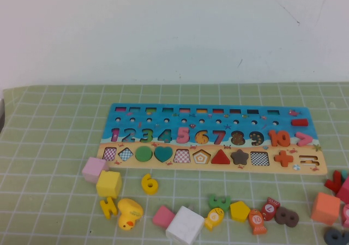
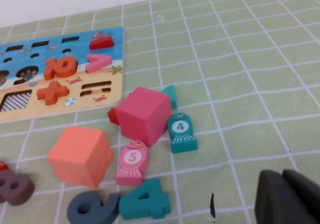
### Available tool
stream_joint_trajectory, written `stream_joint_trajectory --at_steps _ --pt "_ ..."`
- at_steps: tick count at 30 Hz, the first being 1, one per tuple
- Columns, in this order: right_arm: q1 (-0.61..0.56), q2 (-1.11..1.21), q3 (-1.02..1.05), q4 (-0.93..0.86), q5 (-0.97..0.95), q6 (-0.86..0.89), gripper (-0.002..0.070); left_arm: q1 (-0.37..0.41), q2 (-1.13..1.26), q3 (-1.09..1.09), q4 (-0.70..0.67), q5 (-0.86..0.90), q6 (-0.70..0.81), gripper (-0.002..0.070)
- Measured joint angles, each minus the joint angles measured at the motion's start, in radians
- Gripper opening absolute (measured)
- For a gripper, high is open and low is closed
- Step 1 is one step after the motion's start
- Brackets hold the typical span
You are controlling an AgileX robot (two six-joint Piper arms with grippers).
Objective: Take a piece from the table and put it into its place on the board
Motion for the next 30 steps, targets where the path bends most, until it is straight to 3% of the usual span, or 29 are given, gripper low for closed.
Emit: stream_joint_trajectory --at_steps 10,16,18,24,30 --pt "0.000 0.000 0.000 0.000 0.000 0.000 -0.0003 0.000 0.000 0.000 0.000 -0.569 -0.002 -0.0002" --pt "0.000 0.000 0.000 0.000 0.000 0.000 -0.0003 0.000 0.000 0.000 -0.025 -0.710 -0.001 -0.0002" --pt "0.000 0.000 0.000 0.000 0.000 0.000 -0.0003 0.000 0.000 -0.012 -0.032 -0.640 -0.012 -0.0002" --pt "0.000 0.000 0.000 0.000 0.000 0.000 -0.0003 0.000 0.012 -0.284 -0.081 -0.099 -0.038 -0.0002" --pt "0.000 0.000 0.000 0.000 0.000 0.000 -0.0003 0.000 0.170 -0.495 -0.089 0.158 -0.050 -0.0002"
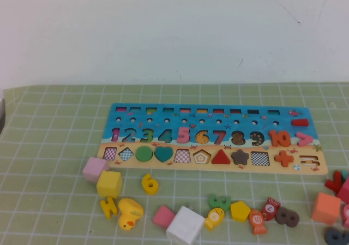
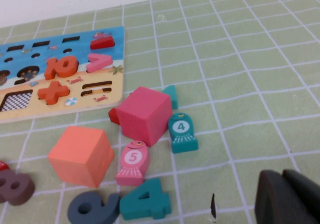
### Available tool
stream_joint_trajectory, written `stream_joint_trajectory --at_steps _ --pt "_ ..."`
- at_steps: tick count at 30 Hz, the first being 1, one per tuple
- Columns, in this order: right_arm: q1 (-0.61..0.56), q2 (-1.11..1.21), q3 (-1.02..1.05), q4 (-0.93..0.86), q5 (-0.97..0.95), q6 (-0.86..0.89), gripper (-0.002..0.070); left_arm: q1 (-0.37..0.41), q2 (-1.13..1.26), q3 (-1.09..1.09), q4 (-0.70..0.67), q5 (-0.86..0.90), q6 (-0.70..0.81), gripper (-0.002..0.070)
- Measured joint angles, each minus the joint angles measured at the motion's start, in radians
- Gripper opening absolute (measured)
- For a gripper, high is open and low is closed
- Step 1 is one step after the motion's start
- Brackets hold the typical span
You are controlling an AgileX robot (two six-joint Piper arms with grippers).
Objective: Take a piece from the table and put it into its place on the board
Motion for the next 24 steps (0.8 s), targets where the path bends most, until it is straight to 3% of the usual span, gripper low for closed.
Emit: stream_joint_trajectory --at_steps 11,24 --pt "0.000 0.000 0.000 0.000 0.000 0.000 -0.0003 0.000 0.252 -0.049 -0.023 -0.057 -0.052 -0.0002" --pt "0.000 0.000 0.000 0.000 0.000 0.000 -0.0003 0.000 0.694 -0.340 -0.203 0.312 -0.104 -0.0002"
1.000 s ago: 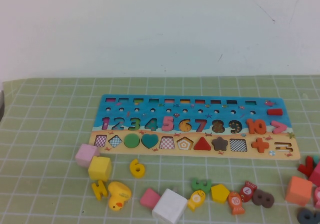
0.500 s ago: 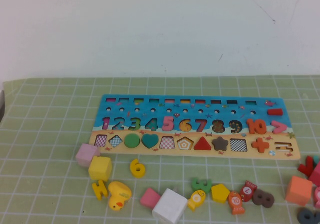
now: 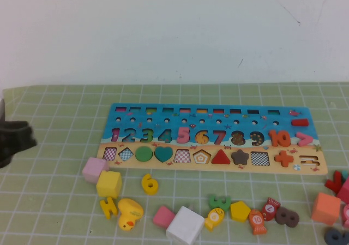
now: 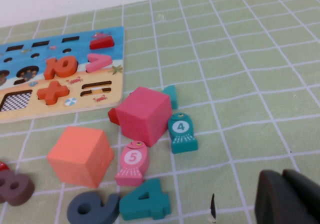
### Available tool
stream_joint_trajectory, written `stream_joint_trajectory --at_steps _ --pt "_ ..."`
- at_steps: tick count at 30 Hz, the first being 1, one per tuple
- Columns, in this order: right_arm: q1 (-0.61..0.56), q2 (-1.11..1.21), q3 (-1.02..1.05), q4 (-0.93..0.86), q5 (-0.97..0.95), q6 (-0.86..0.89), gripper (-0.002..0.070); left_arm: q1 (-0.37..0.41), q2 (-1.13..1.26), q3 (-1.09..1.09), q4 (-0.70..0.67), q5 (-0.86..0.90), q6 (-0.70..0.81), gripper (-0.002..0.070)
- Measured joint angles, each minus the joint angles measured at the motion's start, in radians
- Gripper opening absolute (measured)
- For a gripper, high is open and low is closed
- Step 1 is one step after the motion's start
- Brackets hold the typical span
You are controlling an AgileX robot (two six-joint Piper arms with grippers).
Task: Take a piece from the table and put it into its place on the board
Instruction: Pick up the "number 6"
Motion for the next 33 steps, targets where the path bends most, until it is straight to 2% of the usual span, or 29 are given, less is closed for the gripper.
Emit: stream_joint_trajectory --at_steps 7,10,13,17,21,24,30,33 --pt "0.000 0.000 0.000 0.000 0.000 0.000 -0.0003 -0.018 0.212 -0.078 -0.093 0.115 0.007 -0.0002" --pt "0.000 0.000 0.000 0.000 0.000 0.000 -0.0003 -0.107 0.296 -0.085 -0.101 0.098 -0.031 0.0006" --pt "0.000 0.000 0.000 0.000 0.000 0.000 -0.0003 -0.198 0.370 -0.090 -0.099 0.057 -0.096 0.0046" --pt "0.000 0.000 0.000 0.000 0.000 0.000 -0.0003 -0.302 0.489 -0.136 -0.061 0.035 -0.181 0.0149" --pt "0.000 0.000 0.000 0.000 0.000 0.000 -0.0003 -0.379 0.624 -0.227 -0.006 0.039 -0.213 0.0290" --pt "0.000 0.000 0.000 0.000 0.000 0.000 -0.0003 -0.407 0.740 -0.343 0.065 0.100 -0.265 0.0354" --pt "0.000 0.000 0.000 0.000 0.000 0.000 -0.0003 -0.465 0.964 -0.618 0.331 0.379 -0.452 0.0379" --pt "0.000 0.000 0.000 0.000 0.000 0.000 -0.0003 -0.486 1.040 -0.704 0.393 0.448 -0.532 0.0381"
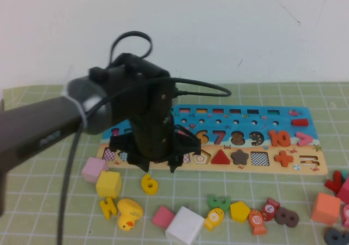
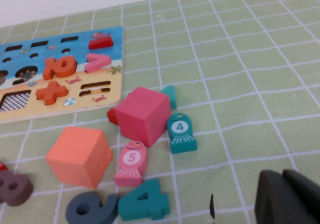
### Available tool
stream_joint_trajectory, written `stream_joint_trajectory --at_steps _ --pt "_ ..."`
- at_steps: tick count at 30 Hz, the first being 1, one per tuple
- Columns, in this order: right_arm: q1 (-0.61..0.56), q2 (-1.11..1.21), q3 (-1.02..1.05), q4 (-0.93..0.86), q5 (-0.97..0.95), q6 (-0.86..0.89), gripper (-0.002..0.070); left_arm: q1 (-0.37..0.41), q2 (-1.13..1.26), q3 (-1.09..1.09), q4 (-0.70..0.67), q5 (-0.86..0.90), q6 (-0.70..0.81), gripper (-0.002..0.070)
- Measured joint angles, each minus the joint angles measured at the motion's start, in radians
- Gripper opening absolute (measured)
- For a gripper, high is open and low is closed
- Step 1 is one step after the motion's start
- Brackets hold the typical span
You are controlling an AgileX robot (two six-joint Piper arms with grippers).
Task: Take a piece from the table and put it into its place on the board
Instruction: Pick up the "number 6"
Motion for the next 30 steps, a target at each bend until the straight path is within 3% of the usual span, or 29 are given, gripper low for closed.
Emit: stream_joint_trajectory --at_steps 12,30 --pt "0.000 0.000 0.000 0.000 0.000 0.000 -0.0003 -0.010 0.091 -0.045 0.088 0.078 -0.276 0.0384" --pt "0.000 0.000 0.000 0.000 0.000 0.000 -0.0003 0.011 0.126 -0.045 0.060 0.080 -0.350 0.0384"
